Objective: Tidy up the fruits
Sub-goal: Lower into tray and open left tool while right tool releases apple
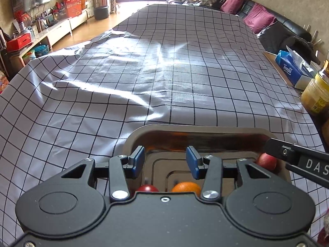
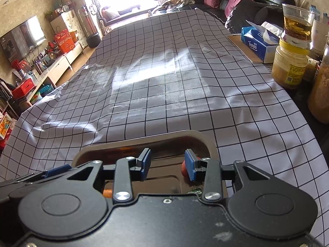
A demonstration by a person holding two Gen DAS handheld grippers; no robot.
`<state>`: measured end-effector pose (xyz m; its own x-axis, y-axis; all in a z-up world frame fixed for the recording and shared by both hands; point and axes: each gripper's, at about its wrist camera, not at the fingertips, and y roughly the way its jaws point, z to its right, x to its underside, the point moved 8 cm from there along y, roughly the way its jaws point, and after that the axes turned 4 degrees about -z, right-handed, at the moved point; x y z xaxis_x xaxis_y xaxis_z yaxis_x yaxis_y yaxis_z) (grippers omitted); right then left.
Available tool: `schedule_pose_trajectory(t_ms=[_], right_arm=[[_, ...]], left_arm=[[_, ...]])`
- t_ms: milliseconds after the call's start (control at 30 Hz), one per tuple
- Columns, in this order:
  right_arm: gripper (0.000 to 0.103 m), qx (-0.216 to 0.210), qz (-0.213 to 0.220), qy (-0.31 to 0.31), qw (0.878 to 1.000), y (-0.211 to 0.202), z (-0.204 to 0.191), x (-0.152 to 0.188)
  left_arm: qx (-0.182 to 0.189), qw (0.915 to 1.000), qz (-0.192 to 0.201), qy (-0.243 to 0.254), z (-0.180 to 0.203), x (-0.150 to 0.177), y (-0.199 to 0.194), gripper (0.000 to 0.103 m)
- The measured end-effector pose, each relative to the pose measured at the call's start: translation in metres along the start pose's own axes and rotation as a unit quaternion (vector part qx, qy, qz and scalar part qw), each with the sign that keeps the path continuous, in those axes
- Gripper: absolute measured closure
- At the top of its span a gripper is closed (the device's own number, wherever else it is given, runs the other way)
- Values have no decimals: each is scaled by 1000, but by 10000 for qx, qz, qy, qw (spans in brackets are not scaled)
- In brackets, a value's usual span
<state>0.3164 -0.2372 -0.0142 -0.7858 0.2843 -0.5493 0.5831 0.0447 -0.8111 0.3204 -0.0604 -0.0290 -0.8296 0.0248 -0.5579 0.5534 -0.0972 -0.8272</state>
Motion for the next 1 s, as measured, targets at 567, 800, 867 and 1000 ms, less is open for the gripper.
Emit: schedule_pose_trajectory(t_ms=[567, 800, 867, 1000], right_arm=[[64, -129, -344, -155, 9992, 13, -13, 14], [64, -188, -300, -72, 9993, 7, -10, 10], [64, -193, -286, -50, 9994, 5, -10, 9], [64, -190, -256, -56, 9995, 3, -11, 10]], left_arm=[[153, 9999, 23, 63, 7, 0, -10, 50], [267, 9995, 82, 167, 12, 10, -30, 50], [288, 9992, 129, 232, 12, 16, -40, 50], [332, 9988, 235, 287, 6, 32, -59, 50]])
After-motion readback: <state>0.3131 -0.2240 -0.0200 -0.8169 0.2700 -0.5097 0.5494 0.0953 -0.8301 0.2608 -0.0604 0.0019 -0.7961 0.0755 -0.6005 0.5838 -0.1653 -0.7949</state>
